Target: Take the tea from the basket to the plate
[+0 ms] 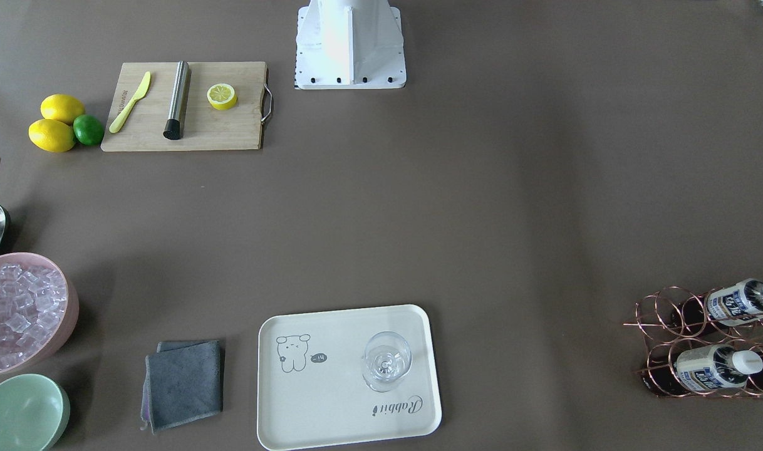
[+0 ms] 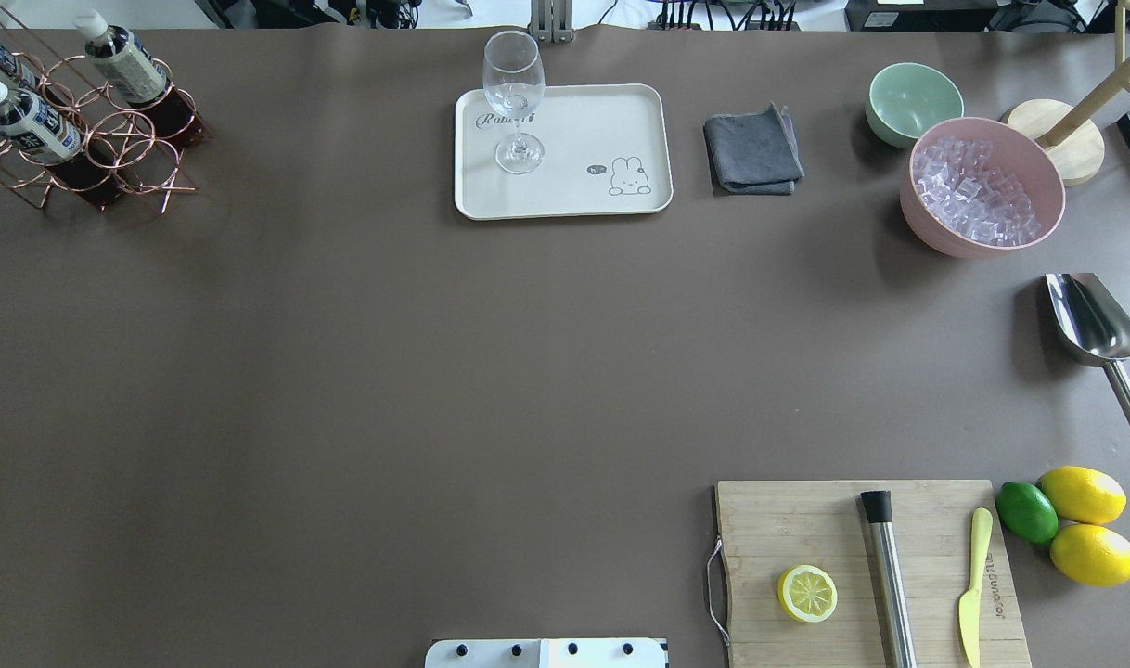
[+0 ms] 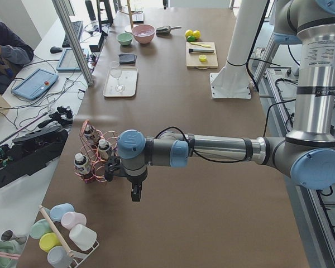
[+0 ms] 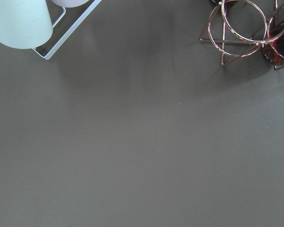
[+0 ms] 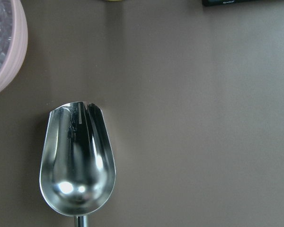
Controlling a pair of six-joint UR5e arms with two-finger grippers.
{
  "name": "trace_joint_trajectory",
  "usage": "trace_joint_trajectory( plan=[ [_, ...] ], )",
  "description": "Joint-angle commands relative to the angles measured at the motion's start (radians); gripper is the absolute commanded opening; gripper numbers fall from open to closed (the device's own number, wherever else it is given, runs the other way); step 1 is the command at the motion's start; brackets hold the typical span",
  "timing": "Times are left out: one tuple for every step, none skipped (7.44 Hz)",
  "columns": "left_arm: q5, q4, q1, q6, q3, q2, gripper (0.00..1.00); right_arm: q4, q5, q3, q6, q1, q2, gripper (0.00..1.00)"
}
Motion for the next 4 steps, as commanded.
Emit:
trace_joint_trajectory(
  plan=[
    [0.002, -0.03, 0.0, 0.0, 0.008, 0.012, 0.99, 0.0, 0.001, 0.0, 0.0, 0.003, -0.002, 1.0],
    [0.002, -0.034, 0.0, -0.002, 0.004, 0.009, 0.99, 0.002, -0.001, 0.0, 0.0, 0.004, -0.002, 1.0],
    [0.002, -0.034, 0.0, -0.002, 0.002, 0.01, 0.99, 0.0, 0.001, 0.0, 0.0, 0.004, -0.002, 1.0],
    [0.0, -0.035, 0.0, -0.002, 0.001, 0.01, 0.99, 0.0, 0.001, 0.0, 0.0, 0.005, -0.002, 1.0]
  ],
)
